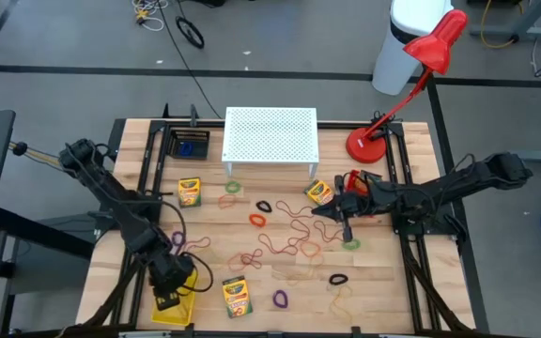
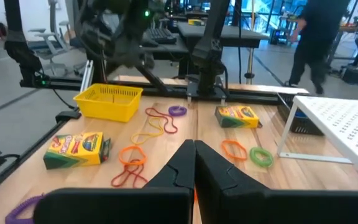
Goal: Pick & Place Office Desk Supplies
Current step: Put the red rubber band into the yellow bin
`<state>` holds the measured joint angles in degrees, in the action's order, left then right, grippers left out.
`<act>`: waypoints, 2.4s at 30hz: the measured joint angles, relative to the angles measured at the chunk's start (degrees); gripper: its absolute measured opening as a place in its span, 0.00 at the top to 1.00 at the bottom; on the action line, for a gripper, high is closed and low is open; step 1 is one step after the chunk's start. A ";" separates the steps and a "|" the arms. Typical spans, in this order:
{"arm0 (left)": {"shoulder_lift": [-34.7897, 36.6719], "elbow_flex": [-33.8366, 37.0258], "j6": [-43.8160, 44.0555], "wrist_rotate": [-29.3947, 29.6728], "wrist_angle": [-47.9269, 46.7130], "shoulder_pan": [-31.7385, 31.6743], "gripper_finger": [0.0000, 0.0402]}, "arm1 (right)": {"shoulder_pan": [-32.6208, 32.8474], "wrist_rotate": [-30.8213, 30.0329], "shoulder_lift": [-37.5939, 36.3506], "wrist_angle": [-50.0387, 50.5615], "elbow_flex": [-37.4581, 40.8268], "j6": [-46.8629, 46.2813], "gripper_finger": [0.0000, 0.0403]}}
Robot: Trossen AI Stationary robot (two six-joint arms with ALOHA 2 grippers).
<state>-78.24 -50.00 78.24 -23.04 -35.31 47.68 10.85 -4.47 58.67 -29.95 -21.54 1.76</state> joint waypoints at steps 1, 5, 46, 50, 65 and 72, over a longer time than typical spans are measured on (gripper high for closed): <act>0.00 -0.81 0.00 -0.87 -1.10 -0.01 0.99 | 0.00 0.00 0.54 -0.20 0.00 0.02 0.99; 0.00 -2.10 -0.40 0.40 -3.97 -0.13 0.99 | 0.00 -0.02 2.69 -0.85 0.00 0.24 0.99; -3.74 -1.26 4.48 -10.60 -4.73 -5.04 0.30 | -0.02 0.00 4.59 -3.39 0.00 1.51 0.99; -3.76 -3.46 -2.37 -1.73 -6.13 -5.15 0.32 | -0.02 0.00 4.59 -3.36 0.00 1.51 0.99; -3.76 -4.85 -8.79 2.80 -8.68 -2.31 0.90 | -0.02 0.00 4.59 -2.96 0.00 1.51 0.99; -3.85 -6.19 -10.62 6.37 -11.37 -0.91 0.98 | -0.01 0.02 4.59 -2.98 0.00 1.51 0.99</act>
<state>-82.09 -56.19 67.61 -16.66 -46.68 46.77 10.84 -4.45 63.26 -32.93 -21.54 3.27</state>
